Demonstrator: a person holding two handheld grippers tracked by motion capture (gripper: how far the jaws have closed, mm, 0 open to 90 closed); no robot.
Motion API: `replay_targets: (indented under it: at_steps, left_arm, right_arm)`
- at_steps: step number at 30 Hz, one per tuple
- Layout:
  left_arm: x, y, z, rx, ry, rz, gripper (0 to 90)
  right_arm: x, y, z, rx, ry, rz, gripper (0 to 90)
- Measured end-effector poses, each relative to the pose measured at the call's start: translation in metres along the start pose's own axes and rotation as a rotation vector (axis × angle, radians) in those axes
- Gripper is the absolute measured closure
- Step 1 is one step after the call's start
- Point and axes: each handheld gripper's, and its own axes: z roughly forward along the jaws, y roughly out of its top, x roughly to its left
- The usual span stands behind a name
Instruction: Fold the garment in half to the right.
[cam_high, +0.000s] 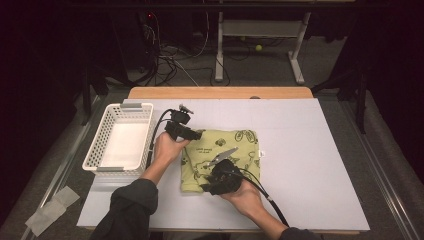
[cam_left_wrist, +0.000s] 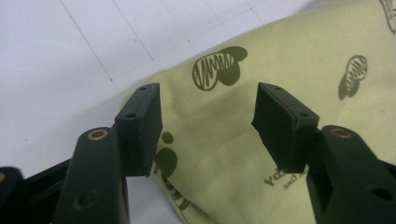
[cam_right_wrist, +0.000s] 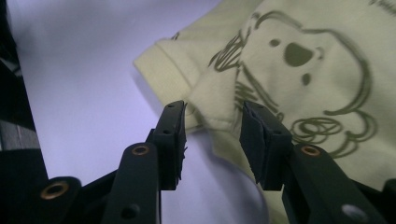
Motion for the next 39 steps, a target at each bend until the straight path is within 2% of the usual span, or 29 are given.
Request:
replay_targets:
  at_steps: [3,11,15,17,21,25,28,33,36,39]
  left_arm:
    - [0.001,0.002,0.003,0.010,0.003,-0.003,39.6]
    - [0.002,0.003,0.009,0.023,0.004,-0.012,39.5]
    - [0.002,0.002,0.009,0.026,-0.004,-0.017,39.5]
    - [0.002,0.002,0.009,0.028,-0.003,-0.015,39.5]
    - [0.002,0.002,0.007,0.025,0.001,-0.015,39.5]
    - [0.004,0.002,0.005,0.019,0.012,-0.018,39.5]
    - [0.007,0.003,0.005,0.015,0.019,-0.034,39.5]
    - [0.013,0.004,0.007,0.014,0.024,-0.060,39.5]
    - [0.017,0.003,0.009,0.017,0.027,-0.078,39.5]
    - [0.020,0.003,0.012,0.016,0.055,-0.091,39.7]
  right_arm:
    - [0.003,0.000,0.006,0.017,-0.002,-0.008,58.0]
    - [0.008,0.011,0.003,-0.015,-0.032,-0.035,51.4]
    - [0.008,0.016,0.011,0.018,-0.038,-0.060,47.8]
    - [0.008,0.016,0.014,0.018,-0.023,-0.057,46.7]
    - [0.012,0.014,0.017,0.025,-0.037,-0.081,45.6]
    - [0.014,0.013,0.018,0.031,-0.065,-0.091,51.9]
    - [0.014,0.013,0.018,0.034,-0.073,-0.086,55.1]
    - [0.015,0.011,0.019,0.039,-0.115,-0.110,65.0]
    - [0.013,0.011,0.018,0.035,-0.120,-0.104,69.5]
    - [0.014,0.010,0.018,0.030,-0.131,-0.111,71.3]
